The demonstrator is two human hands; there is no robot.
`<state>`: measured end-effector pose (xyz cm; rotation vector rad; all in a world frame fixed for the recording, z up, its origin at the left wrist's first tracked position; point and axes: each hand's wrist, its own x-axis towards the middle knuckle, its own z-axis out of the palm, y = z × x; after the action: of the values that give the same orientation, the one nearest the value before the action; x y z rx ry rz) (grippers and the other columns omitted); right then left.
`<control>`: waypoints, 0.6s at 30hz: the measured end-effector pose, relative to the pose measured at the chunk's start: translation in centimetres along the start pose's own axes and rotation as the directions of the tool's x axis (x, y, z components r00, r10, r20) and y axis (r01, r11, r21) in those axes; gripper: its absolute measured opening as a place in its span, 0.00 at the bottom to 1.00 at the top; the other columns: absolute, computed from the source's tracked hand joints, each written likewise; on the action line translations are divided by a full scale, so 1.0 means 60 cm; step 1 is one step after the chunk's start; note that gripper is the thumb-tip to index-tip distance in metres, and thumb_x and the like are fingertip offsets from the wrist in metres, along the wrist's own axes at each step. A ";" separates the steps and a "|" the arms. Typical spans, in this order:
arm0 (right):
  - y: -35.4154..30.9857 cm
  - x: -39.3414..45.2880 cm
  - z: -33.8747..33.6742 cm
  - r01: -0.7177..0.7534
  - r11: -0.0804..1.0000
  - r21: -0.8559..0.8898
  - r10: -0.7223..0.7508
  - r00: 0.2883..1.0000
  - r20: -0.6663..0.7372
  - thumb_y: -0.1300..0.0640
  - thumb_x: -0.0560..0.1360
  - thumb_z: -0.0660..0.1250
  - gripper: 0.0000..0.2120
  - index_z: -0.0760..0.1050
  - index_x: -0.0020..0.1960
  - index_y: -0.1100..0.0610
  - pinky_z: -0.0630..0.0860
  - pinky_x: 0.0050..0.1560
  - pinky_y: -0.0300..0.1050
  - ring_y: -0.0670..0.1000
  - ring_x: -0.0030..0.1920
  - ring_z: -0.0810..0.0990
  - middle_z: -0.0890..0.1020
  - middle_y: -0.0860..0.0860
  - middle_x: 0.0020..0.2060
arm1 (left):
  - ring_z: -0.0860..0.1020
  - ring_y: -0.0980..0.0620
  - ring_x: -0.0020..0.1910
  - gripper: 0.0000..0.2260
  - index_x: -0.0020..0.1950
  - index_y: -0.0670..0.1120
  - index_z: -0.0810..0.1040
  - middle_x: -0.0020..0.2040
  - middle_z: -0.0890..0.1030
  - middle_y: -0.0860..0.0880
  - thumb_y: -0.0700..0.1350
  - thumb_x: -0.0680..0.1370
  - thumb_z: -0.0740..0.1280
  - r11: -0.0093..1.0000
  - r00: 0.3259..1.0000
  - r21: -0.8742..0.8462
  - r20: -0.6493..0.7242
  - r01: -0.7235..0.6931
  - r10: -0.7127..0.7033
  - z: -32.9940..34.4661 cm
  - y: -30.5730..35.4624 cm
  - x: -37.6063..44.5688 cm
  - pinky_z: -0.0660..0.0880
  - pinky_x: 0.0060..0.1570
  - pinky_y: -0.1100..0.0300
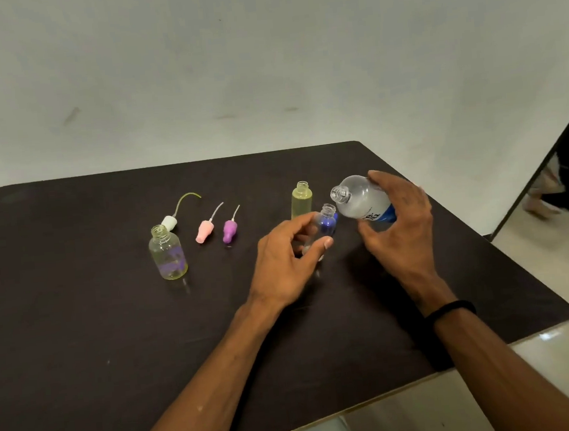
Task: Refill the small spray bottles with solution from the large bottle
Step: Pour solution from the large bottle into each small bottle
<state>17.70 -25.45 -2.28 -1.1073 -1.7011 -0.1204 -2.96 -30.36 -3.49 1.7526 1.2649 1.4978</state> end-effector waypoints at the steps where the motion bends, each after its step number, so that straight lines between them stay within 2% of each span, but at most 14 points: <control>1: -0.001 -0.001 0.000 0.006 1.000 -0.005 -0.006 1.000 0.001 0.65 0.66 0.79 0.38 0.74 0.74 0.53 0.68 0.72 0.73 0.54 0.69 0.77 0.79 0.51 0.69 | 0.83 0.54 0.52 0.19 0.68 0.51 0.80 0.54 0.84 0.52 0.46 0.77 0.76 1.000 1.000 0.014 0.000 -0.006 0.006 0.000 -0.003 0.000 0.82 0.55 0.56; 6: -0.001 -0.001 0.000 0.016 0.999 -0.045 -0.014 0.999 0.041 0.68 0.66 0.79 0.39 0.73 0.75 0.54 0.55 0.79 0.75 0.55 0.75 0.73 0.78 0.52 0.72 | 0.82 0.54 0.52 0.20 0.70 0.50 0.80 0.53 0.83 0.53 0.48 0.78 0.75 0.998 1.000 0.057 -0.015 -0.012 0.013 0.002 -0.007 0.001 0.81 0.56 0.53; 11: -0.001 0.005 -0.001 0.029 0.997 -0.071 -0.025 0.998 0.052 0.69 0.66 0.79 0.40 0.73 0.76 0.55 0.52 0.79 0.76 0.56 0.78 0.70 0.76 0.53 0.74 | 0.82 0.55 0.51 0.21 0.70 0.49 0.80 0.52 0.83 0.52 0.48 0.78 0.75 0.997 0.999 0.073 -0.023 -0.021 0.022 0.000 -0.007 0.001 0.81 0.55 0.55; 18: -0.003 0.005 -0.002 0.047 0.994 -0.097 -0.043 0.998 0.045 0.69 0.66 0.77 0.40 0.73 0.76 0.54 0.49 0.79 0.75 0.55 0.79 0.67 0.75 0.52 0.75 | 0.83 0.52 0.50 0.20 0.69 0.50 0.80 0.52 0.83 0.50 0.48 0.77 0.76 0.999 1.000 0.038 0.005 0.001 -0.001 0.002 -0.011 0.000 0.82 0.54 0.51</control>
<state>17.65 -25.42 -1.91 -1.1516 -1.7743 -0.2123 -3.06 -30.07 -4.05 1.7781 1.2994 1.4774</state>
